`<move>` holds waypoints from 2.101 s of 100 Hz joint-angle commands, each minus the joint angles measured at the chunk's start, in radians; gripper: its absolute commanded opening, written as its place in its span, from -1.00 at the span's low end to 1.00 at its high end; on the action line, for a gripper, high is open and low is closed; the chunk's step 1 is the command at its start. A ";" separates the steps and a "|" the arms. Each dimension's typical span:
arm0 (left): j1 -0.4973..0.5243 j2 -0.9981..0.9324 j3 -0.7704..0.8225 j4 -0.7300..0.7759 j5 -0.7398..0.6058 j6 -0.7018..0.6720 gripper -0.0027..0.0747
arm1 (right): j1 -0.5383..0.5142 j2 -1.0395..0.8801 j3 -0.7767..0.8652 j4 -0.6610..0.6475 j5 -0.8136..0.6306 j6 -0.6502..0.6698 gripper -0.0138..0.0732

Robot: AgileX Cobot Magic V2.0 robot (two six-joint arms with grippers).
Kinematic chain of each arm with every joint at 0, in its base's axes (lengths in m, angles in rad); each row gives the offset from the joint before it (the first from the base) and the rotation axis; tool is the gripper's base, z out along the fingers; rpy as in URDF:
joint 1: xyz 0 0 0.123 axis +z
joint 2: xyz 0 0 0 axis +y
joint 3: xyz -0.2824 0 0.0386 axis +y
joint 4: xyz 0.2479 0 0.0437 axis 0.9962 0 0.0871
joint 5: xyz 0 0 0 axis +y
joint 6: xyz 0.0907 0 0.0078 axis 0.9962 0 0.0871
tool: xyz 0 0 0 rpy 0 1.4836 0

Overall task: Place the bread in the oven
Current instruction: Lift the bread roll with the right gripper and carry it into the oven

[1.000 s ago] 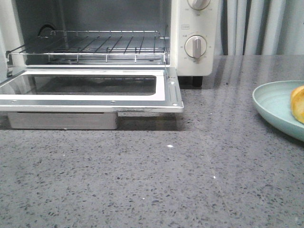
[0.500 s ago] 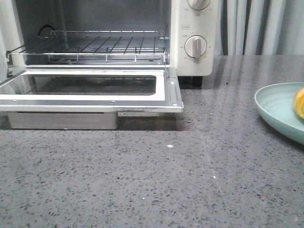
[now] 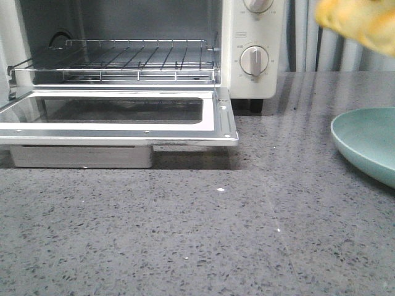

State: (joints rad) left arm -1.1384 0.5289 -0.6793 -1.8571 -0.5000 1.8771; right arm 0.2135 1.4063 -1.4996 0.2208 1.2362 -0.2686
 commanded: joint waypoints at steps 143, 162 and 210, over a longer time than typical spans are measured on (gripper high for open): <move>-0.006 0.006 -0.034 -0.002 0.082 0.004 -0.98 | 0.669 0.268 -0.328 -0.611 -0.127 -0.064 -0.85; -0.006 0.006 -0.034 -0.002 0.082 0.004 -0.98 | 0.669 0.333 -0.390 -0.615 -0.139 -0.064 -0.85; -0.006 0.006 -0.034 -0.002 0.088 0.004 -0.98 | 0.663 0.439 -0.446 -0.685 -0.233 -0.049 -0.85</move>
State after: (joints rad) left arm -1.1384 0.5289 -0.6793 -1.8571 -0.4583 1.8771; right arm 0.8835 1.8923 -1.9092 -0.4018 1.0702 -0.3243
